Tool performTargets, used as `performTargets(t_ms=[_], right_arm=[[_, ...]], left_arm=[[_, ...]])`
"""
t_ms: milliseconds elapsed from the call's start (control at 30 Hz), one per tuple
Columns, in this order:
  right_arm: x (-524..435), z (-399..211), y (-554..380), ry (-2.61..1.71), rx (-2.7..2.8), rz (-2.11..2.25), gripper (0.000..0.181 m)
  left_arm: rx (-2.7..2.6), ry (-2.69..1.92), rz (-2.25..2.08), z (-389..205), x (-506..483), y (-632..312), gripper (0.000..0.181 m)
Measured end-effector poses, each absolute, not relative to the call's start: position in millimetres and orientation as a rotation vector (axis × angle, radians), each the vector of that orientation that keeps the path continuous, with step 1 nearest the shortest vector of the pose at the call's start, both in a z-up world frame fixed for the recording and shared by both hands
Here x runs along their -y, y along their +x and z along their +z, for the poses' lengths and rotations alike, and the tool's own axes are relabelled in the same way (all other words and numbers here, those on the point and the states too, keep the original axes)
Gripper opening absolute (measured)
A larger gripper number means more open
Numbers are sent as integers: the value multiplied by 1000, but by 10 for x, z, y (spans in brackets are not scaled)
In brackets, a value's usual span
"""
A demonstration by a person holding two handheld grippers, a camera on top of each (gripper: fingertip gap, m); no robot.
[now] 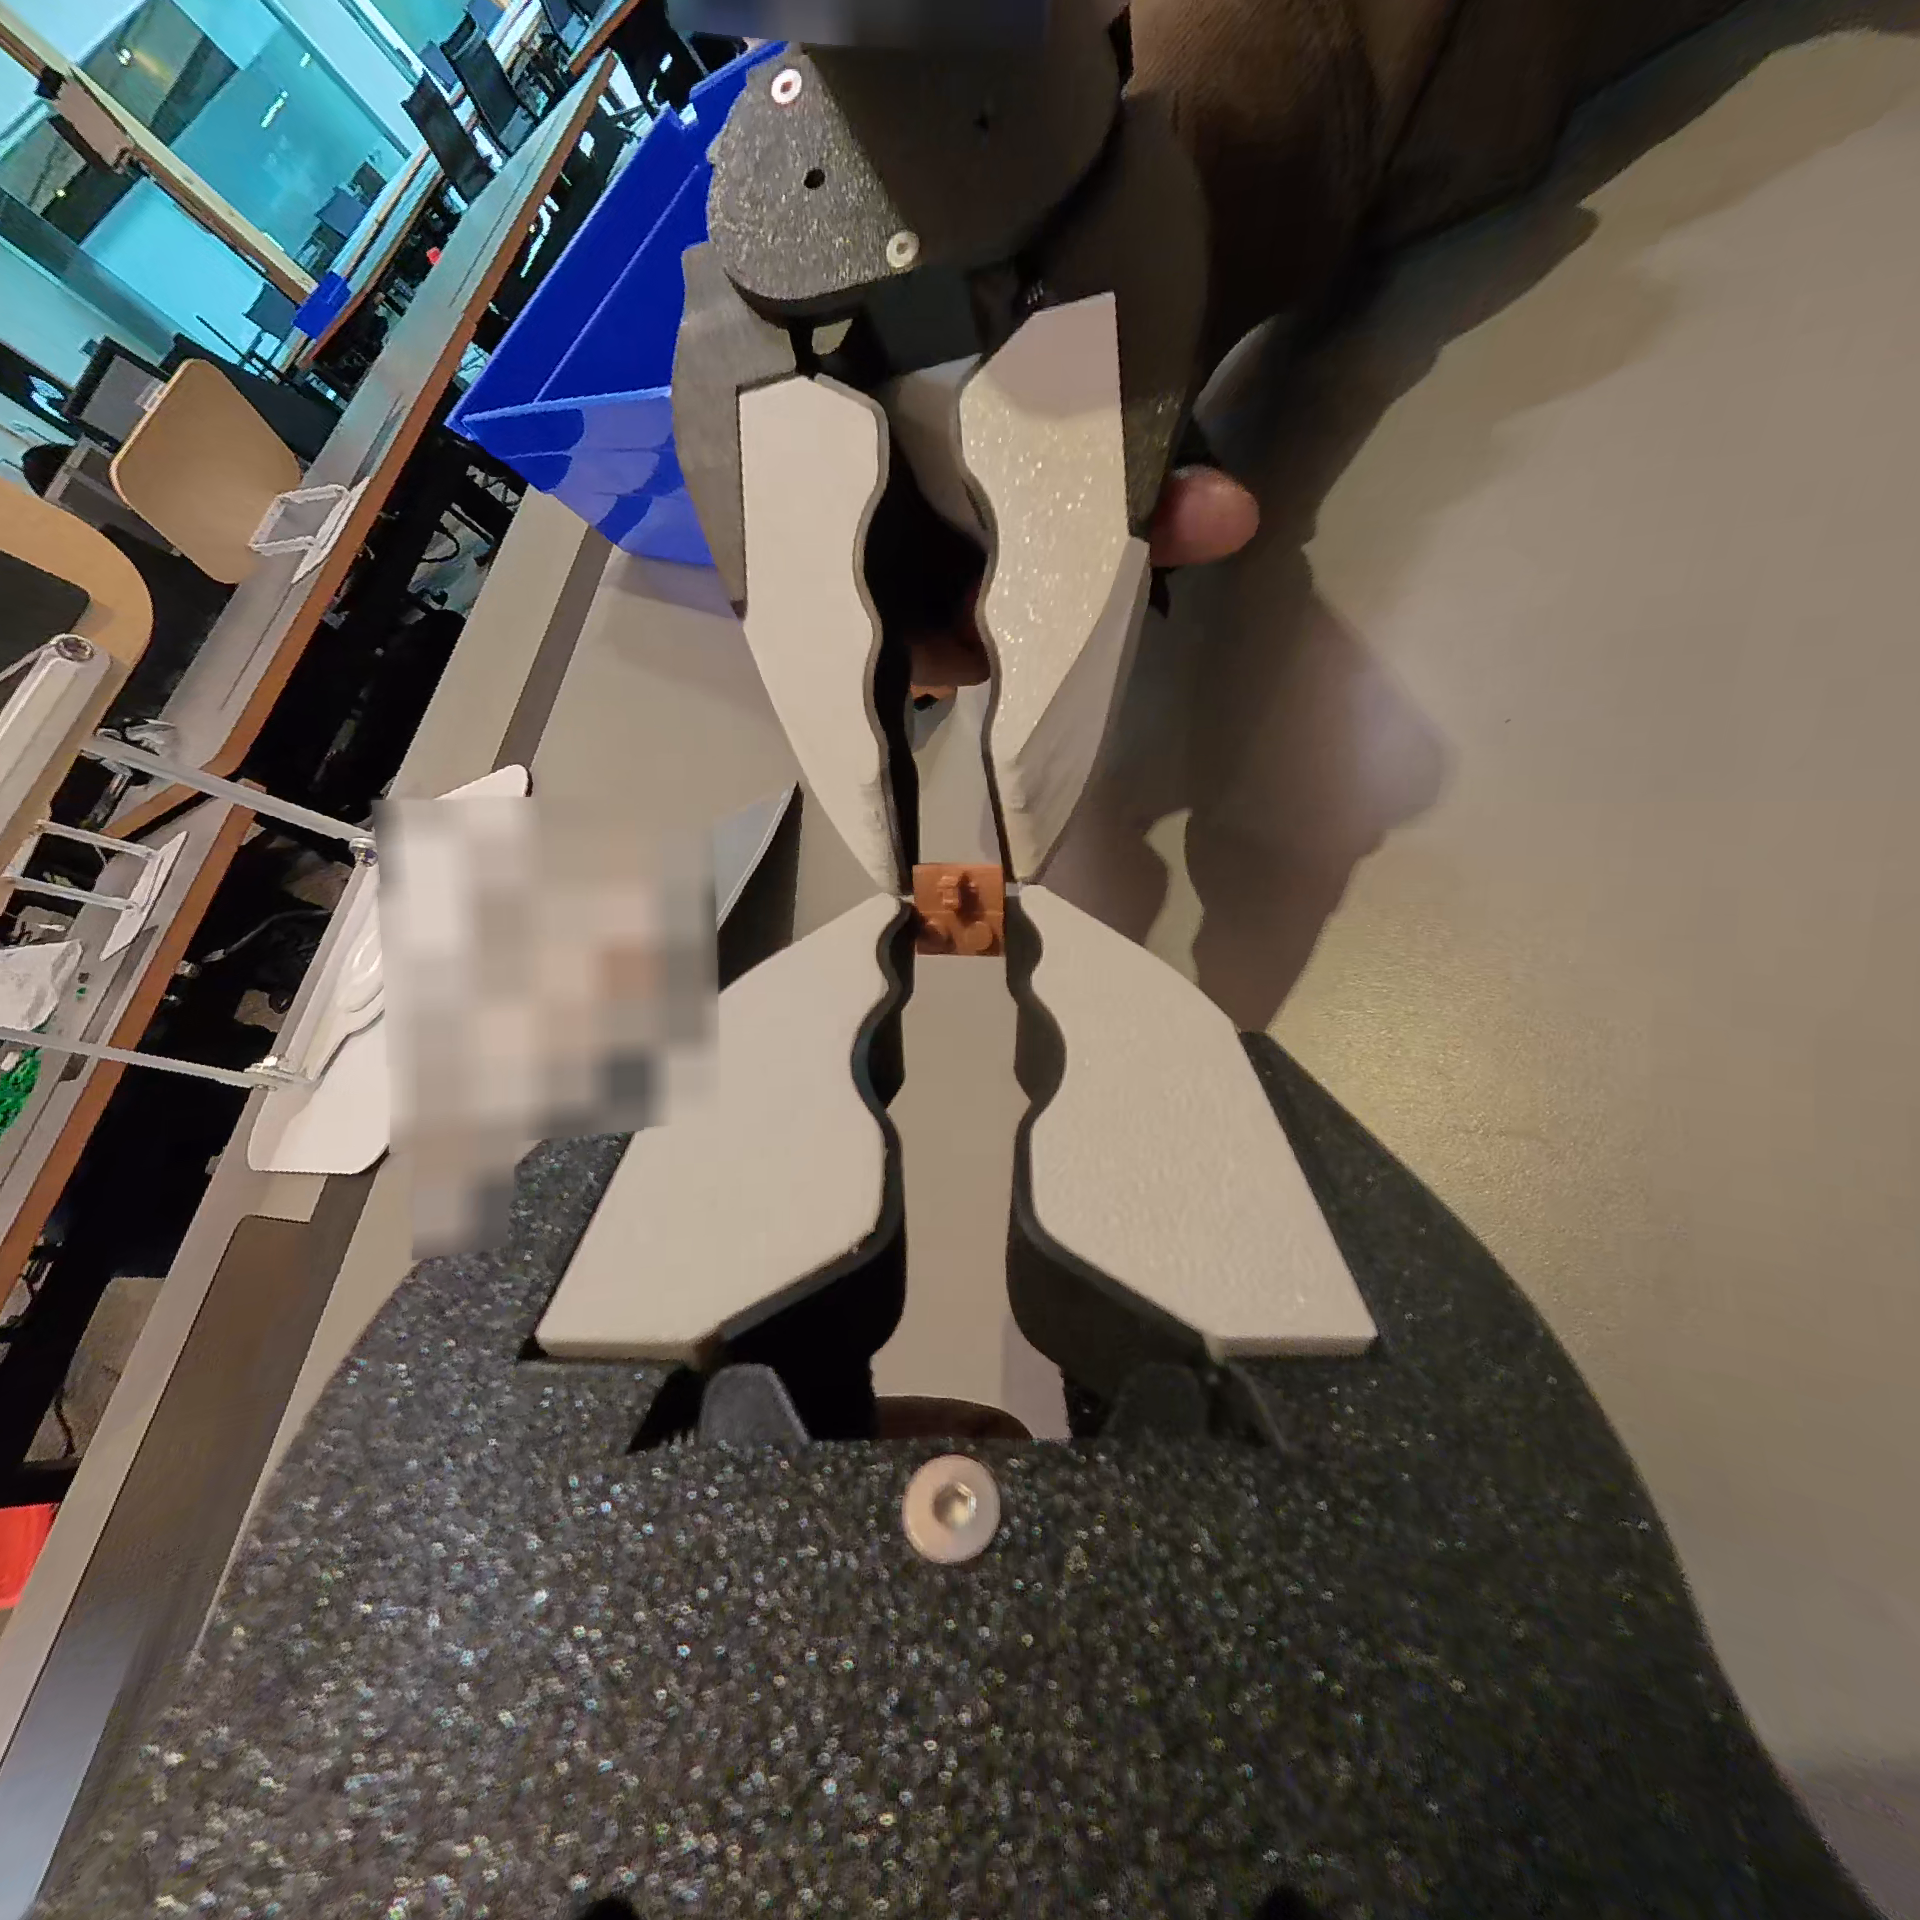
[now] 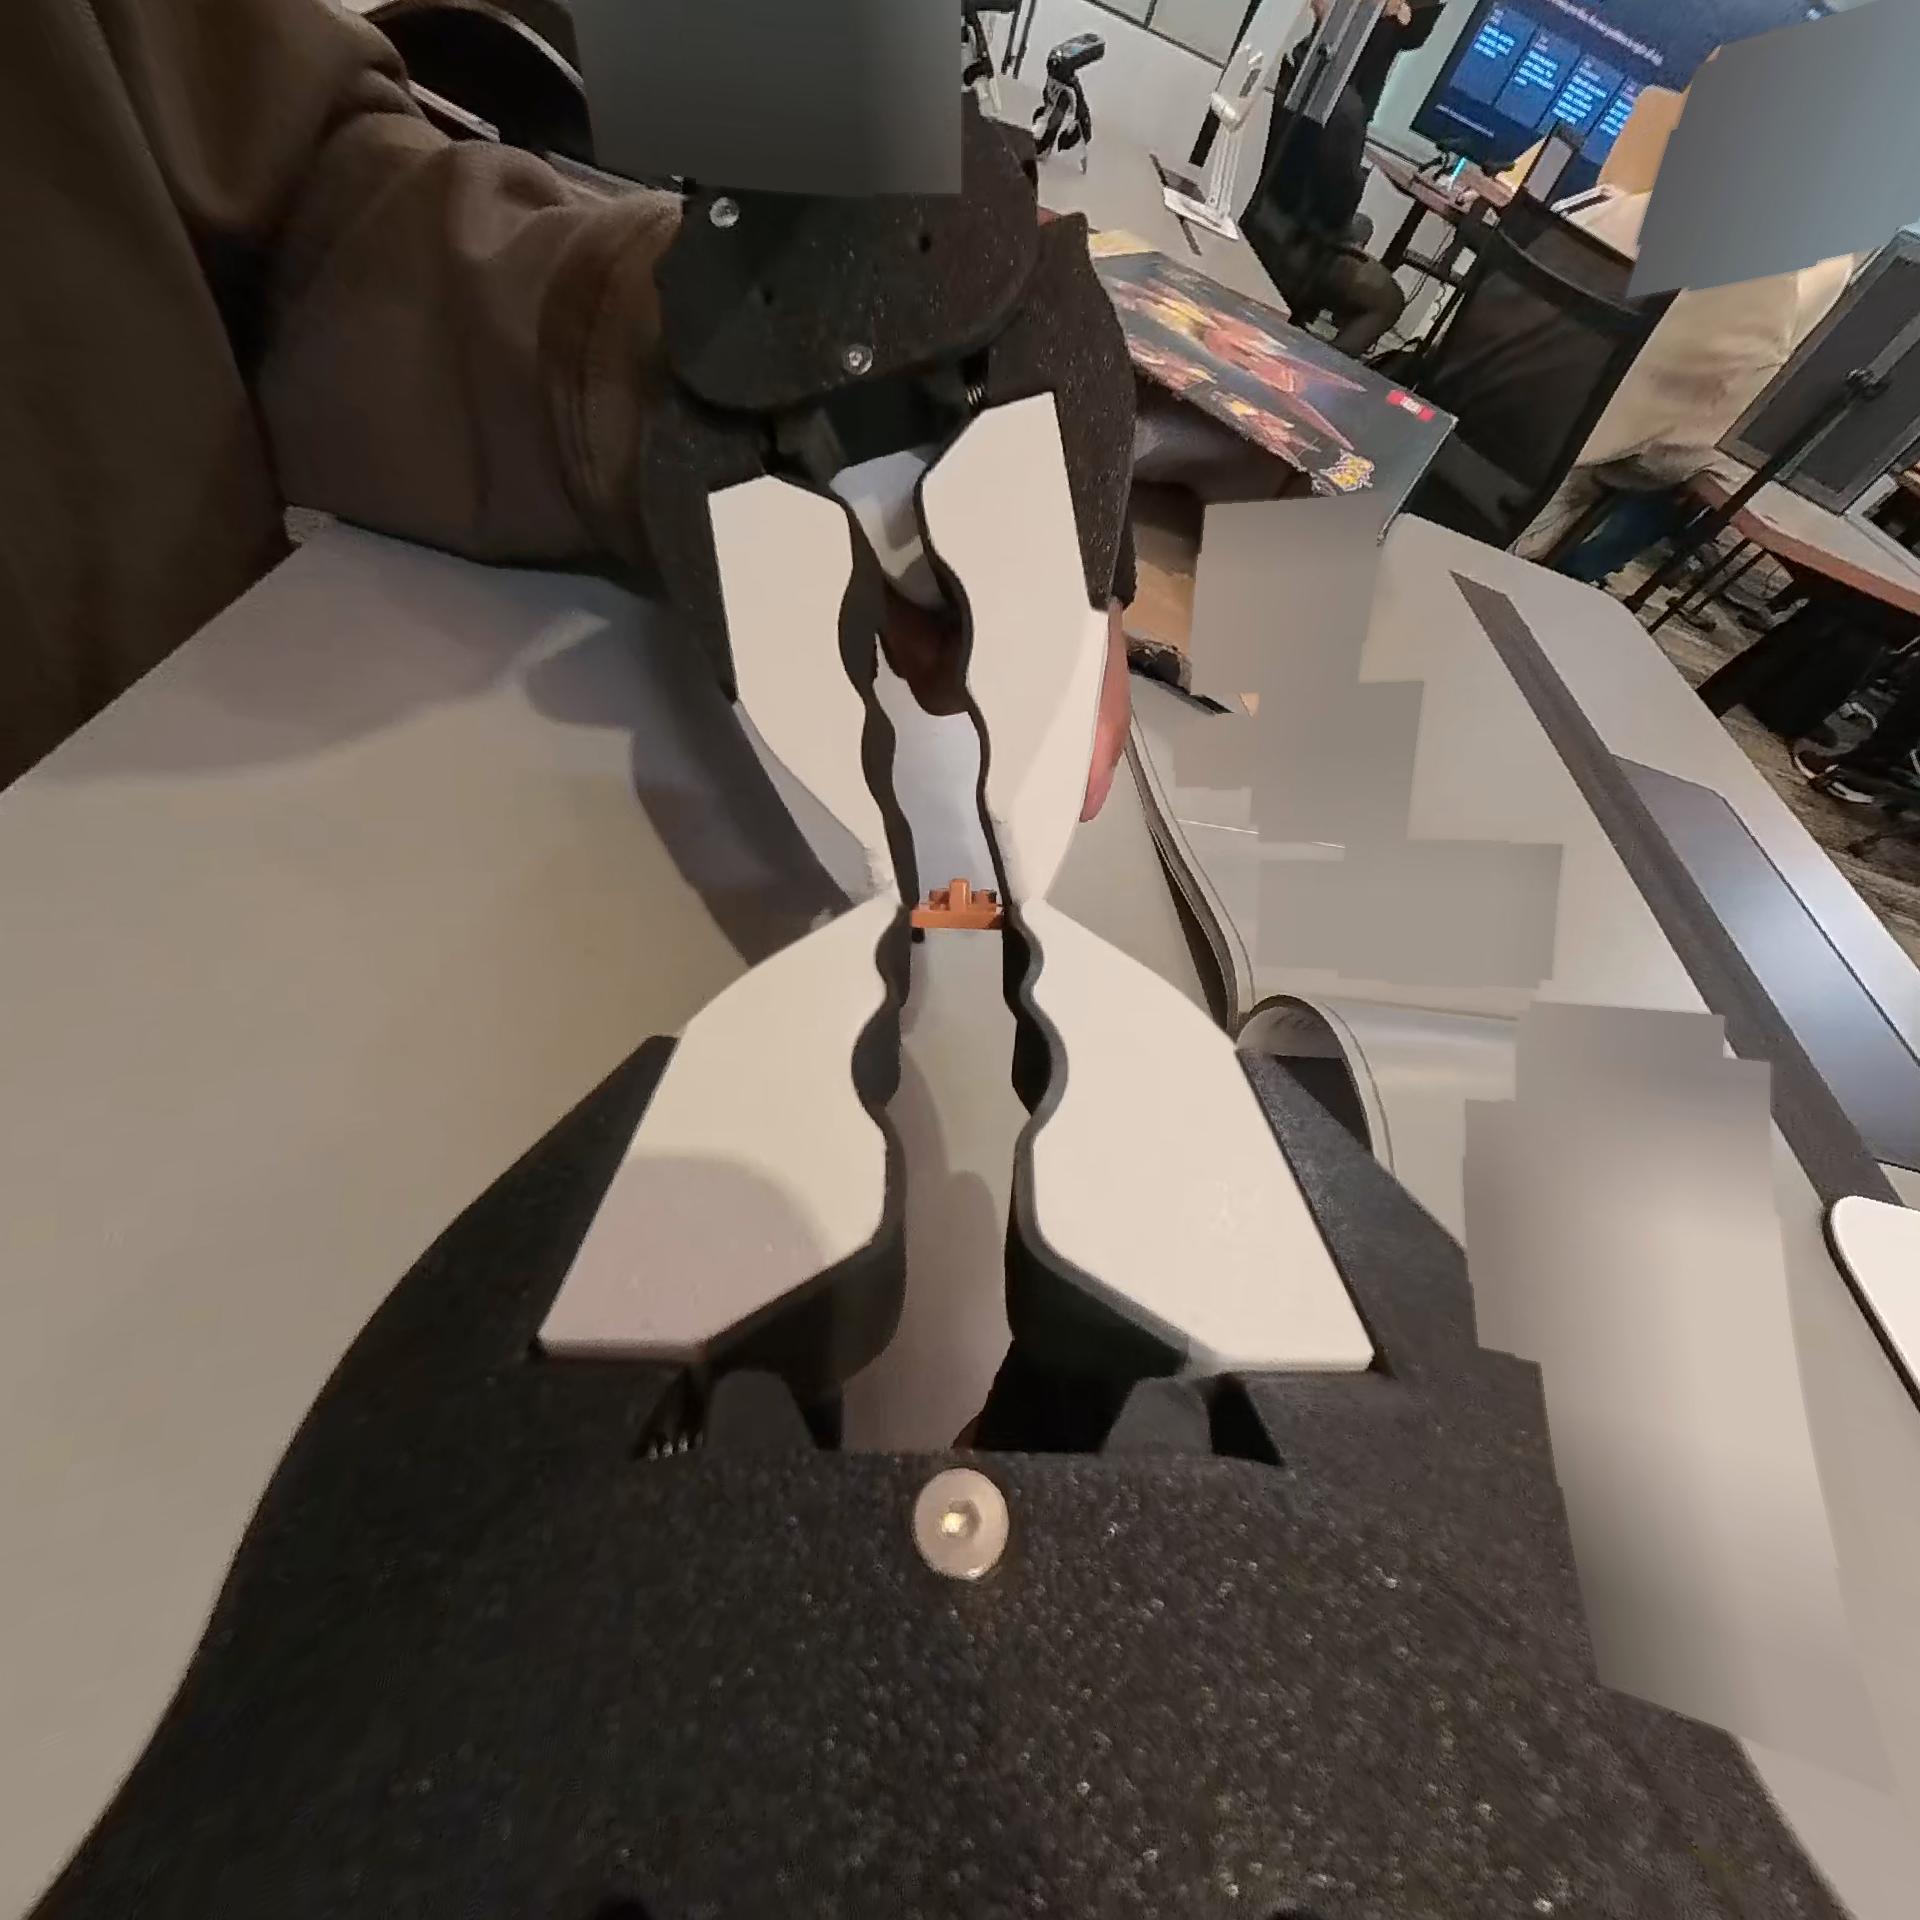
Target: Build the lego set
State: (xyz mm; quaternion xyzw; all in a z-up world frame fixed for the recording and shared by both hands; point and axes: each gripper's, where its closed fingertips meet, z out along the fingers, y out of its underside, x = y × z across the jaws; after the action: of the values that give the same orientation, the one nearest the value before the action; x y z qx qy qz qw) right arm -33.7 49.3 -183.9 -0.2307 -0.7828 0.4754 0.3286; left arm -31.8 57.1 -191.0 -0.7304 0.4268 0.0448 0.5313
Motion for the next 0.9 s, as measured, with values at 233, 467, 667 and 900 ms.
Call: performTargets(t_ms=[233, 467, 667, 900], right_arm=[[-500, -1850, -340, -608, 2052, 1230, 16], [-484, -1864, -306, -633, 2044, 1271, 16], [-484, -1952, -245, -653, 2071, 1271, 16], [-497, -1950, -227, -671, 2061, 1304, 16]], left_arm=[[-997, -1754, 75, -1924, -578, -319, 17], [-985, -1859, -183, -2075, -432, -337, 35], [-1051, -2041, -322, -2428, -224, -422, 52], [-1063, -2110, -314, -2597, -243, -399, 54]])
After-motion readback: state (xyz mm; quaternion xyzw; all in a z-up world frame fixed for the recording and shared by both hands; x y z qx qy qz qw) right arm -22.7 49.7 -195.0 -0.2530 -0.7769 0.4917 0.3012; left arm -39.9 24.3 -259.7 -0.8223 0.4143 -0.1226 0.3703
